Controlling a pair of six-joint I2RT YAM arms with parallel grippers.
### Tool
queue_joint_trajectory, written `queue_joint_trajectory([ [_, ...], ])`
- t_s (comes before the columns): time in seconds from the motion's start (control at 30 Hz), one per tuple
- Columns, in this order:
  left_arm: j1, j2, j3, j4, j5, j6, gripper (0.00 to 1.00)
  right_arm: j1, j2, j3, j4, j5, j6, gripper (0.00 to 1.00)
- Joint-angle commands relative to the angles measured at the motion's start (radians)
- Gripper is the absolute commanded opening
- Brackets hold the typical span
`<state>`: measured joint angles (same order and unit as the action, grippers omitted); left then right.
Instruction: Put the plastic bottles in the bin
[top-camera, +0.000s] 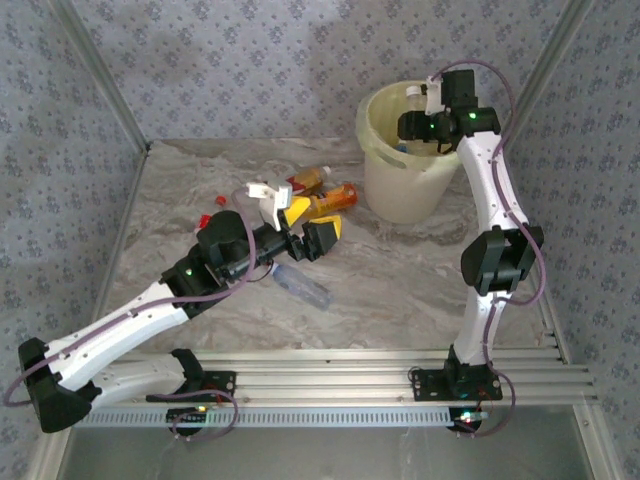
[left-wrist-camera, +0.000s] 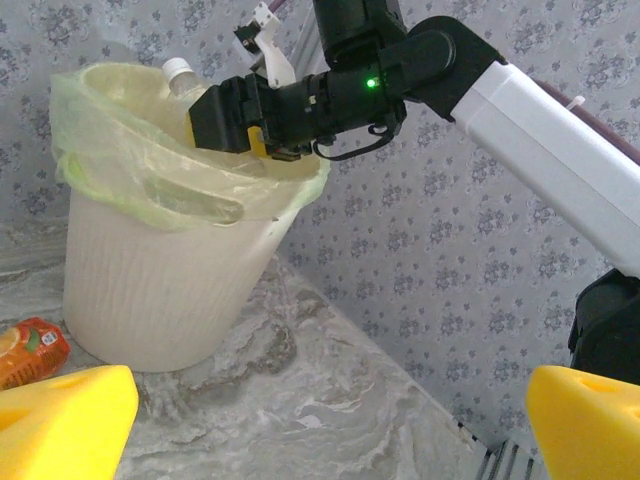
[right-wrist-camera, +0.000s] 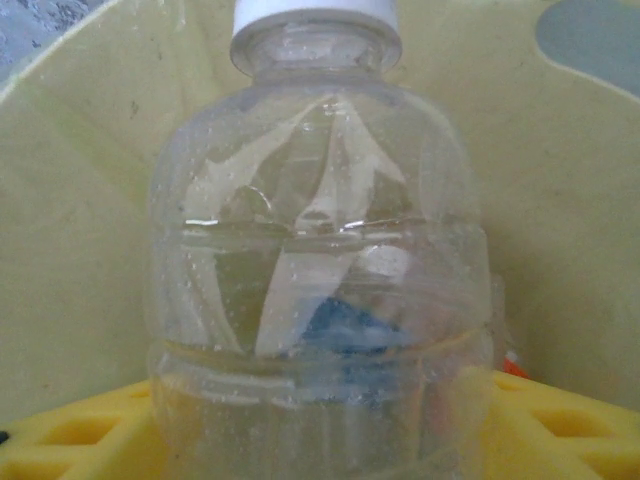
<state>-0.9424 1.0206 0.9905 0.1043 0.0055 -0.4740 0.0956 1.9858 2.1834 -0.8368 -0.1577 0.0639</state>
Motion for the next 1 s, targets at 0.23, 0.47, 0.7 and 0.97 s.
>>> queue_joint_trajectory([
  [0.23, 0.004, -0.066, 0.007, -0.048, -0.024, 0.003, 0.99, -0.014, -0.064, 0.035, -0.007, -0.006, 0.014, 0.80],
  [0.47, 0.004, -0.088, -0.005, -0.109, -0.016, 0.045, 1.00, -0.012, -0.144, -0.016, 0.028, -0.011, 0.010, 0.81],
  [0.7, 0.004, -0.127, 0.001, -0.244, 0.011, 0.151, 1.00, 0.001, -0.306, -0.194, 0.117, -0.073, 0.007, 0.80],
  [0.97, 0.004, -0.166, 0.029, -0.475, -0.009, 0.234, 1.00, 0.124, -0.545, -0.489, 0.171, -0.091, -0.014, 0.81],
])
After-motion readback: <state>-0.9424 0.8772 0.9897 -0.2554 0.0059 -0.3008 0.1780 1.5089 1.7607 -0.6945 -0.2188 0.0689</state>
